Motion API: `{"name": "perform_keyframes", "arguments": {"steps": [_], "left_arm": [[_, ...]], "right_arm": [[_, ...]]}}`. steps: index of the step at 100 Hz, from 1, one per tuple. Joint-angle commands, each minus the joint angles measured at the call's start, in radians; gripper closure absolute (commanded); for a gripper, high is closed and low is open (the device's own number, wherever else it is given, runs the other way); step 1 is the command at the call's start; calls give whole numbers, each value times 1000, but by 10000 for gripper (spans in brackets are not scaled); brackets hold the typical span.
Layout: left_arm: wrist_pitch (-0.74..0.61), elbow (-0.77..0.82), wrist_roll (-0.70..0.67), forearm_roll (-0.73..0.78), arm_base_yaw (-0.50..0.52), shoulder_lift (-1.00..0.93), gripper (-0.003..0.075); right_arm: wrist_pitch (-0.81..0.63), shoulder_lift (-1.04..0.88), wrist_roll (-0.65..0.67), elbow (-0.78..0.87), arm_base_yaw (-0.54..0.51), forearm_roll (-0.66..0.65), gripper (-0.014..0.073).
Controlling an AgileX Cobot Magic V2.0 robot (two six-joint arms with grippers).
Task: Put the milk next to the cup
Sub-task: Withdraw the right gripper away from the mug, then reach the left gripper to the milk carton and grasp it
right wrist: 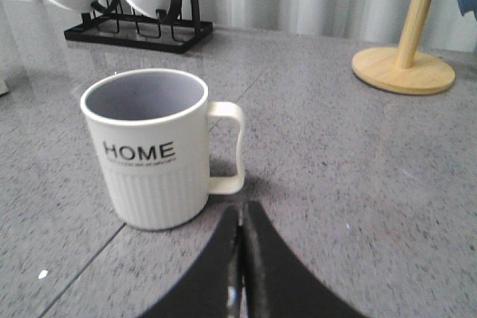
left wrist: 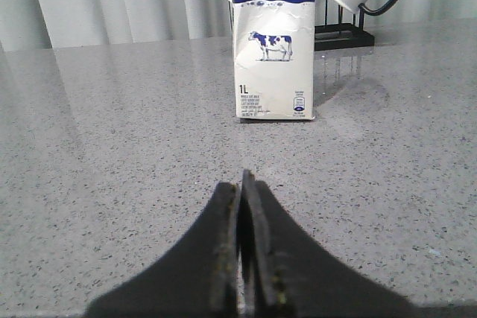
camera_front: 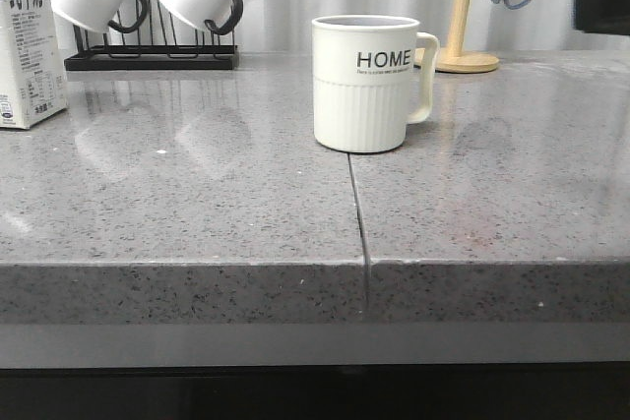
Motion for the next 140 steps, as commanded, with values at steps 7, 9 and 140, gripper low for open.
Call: {"name": "perform_keyframes", "arguments": {"steps": [7,9,140], "left_arm": [[-73,45,-11,-3,1,-30,741],[-73,45,-11,-3,1,-30,741],[33,-305,-11,38,1,133,741]], "right_arm": [[139,-175,-5,-21,2,-5,659],[164,-200,-5,-21,2,-5,659],[785,-818,-5,-23,2,-5,659]]}}
